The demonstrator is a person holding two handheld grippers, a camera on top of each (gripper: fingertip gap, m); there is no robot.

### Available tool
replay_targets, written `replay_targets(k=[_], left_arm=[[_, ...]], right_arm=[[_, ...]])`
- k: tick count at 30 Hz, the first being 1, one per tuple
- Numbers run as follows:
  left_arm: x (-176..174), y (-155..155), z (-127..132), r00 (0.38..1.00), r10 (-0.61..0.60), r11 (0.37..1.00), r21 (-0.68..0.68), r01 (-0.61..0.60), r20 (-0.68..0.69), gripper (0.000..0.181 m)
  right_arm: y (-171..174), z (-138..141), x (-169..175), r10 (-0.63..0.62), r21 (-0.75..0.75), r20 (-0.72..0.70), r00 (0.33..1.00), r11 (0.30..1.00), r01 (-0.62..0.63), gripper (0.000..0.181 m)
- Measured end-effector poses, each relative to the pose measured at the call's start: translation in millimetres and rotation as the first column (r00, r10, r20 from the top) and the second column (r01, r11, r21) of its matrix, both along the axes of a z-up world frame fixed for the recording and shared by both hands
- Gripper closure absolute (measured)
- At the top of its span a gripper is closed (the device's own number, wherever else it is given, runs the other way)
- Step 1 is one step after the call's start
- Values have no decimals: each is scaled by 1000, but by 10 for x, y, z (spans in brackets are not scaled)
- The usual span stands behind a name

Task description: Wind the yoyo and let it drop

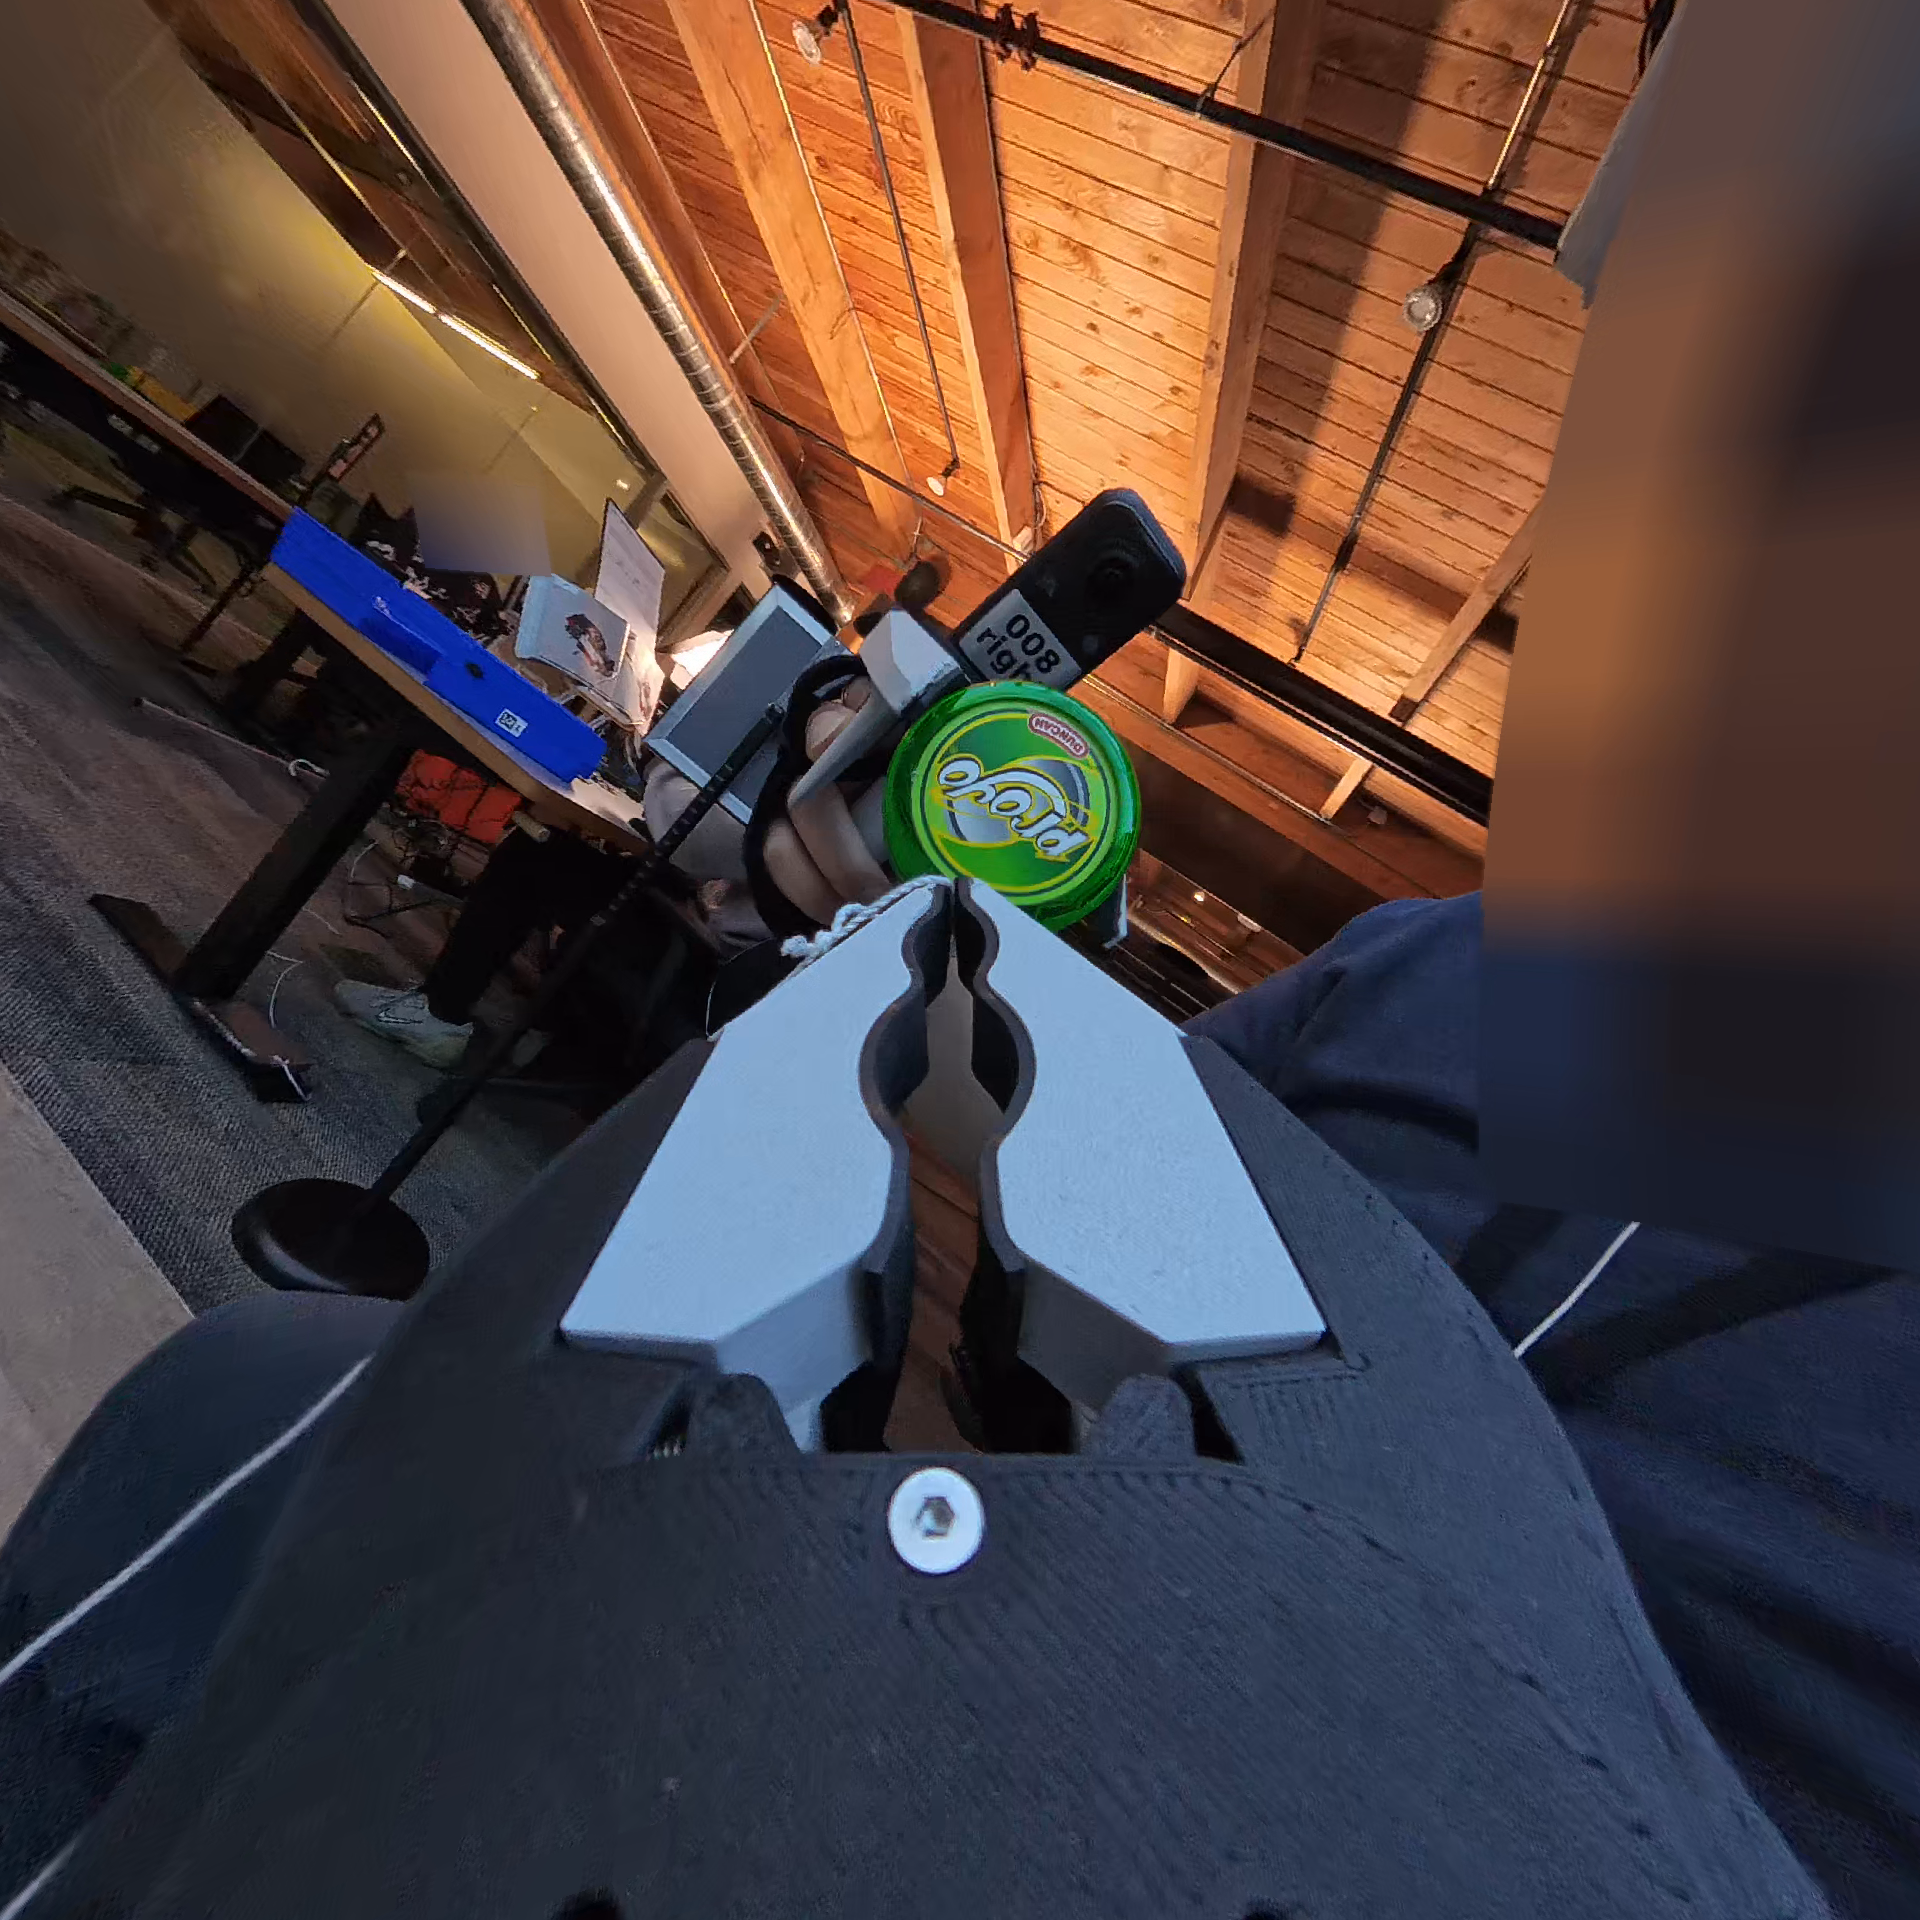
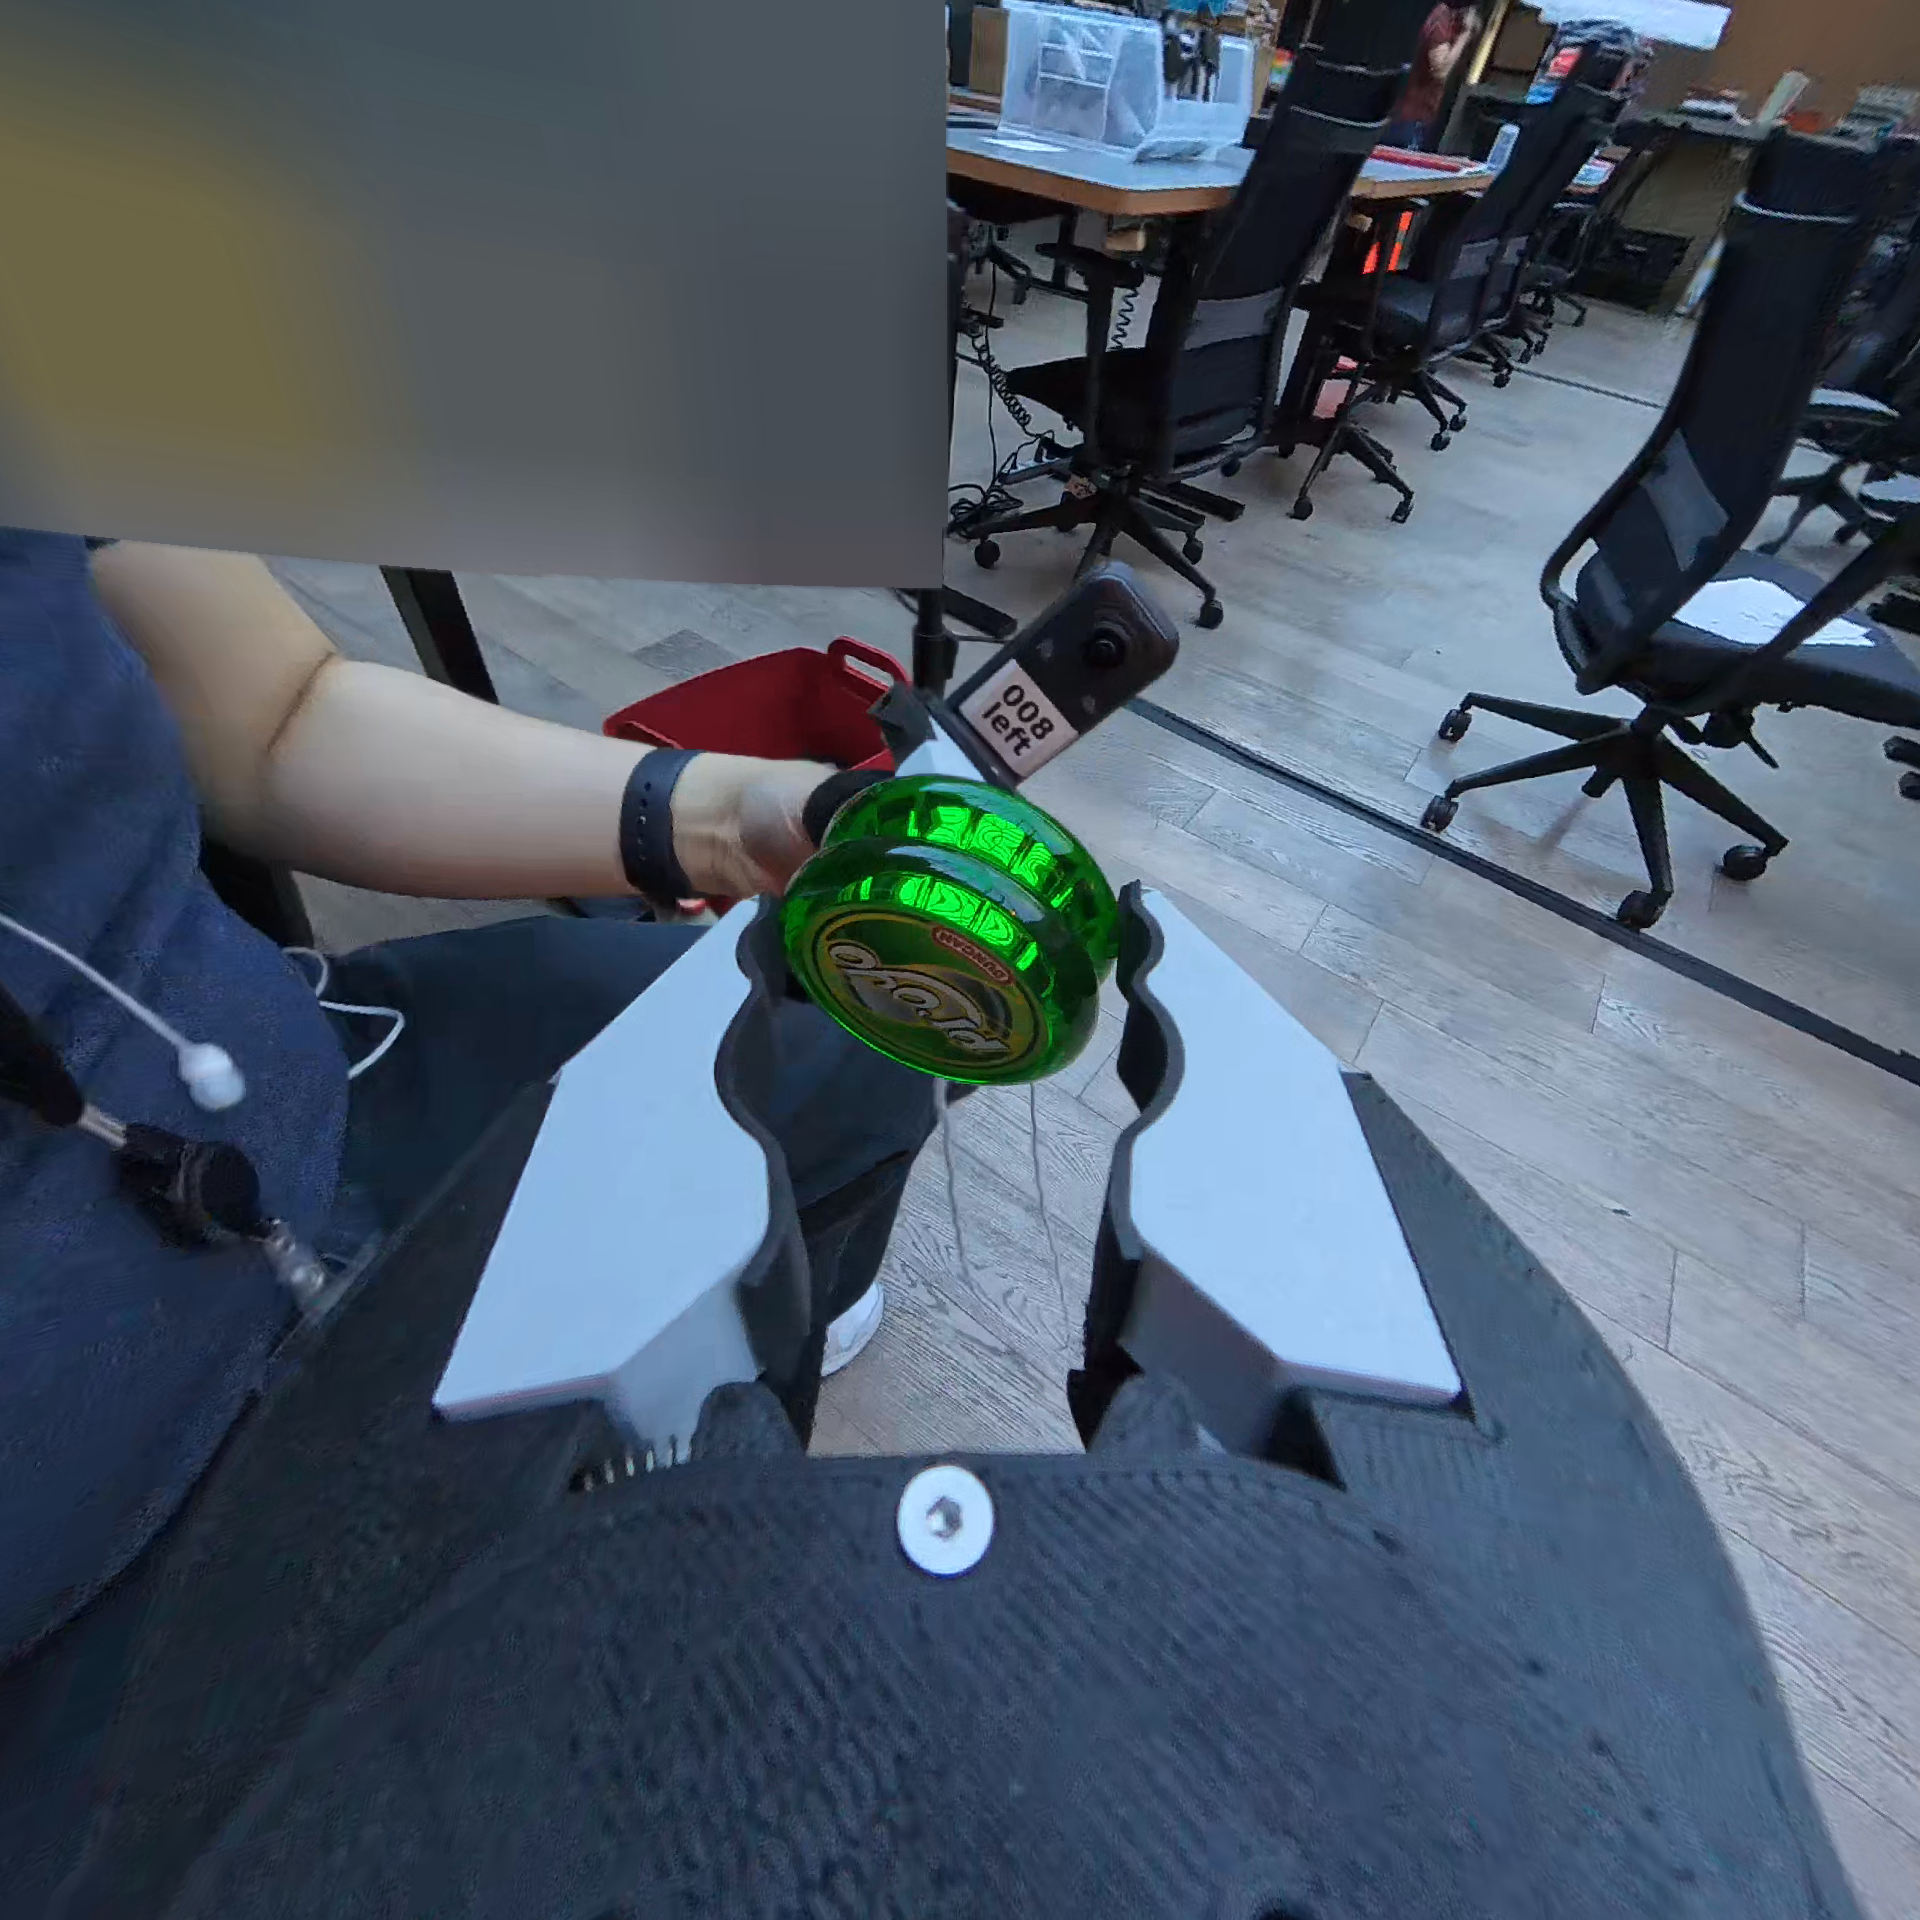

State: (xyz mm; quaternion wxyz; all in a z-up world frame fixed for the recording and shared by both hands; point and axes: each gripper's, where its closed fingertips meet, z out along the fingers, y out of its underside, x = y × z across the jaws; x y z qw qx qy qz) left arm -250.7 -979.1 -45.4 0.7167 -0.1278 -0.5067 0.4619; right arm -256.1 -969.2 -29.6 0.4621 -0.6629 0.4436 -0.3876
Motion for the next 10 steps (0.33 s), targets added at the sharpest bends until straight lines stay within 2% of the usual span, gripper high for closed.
replay_targets(k=[1,4,10], left_arm=[[-14,163,50,1000,7,1000,-4,-7,8,181],[-70,563,175,997,50,998,-49,-47,65,181],[-327,1173,330,993,54,998,-39,-50,108,179]], right_arm=[[173,10,-47,13,-20,-3,1000,1000,-13,118],[588,-21,-193,40,-84,-13,999,996,-41,118],[1222,177,-450,50,-80,131,990,996,-40,118]])
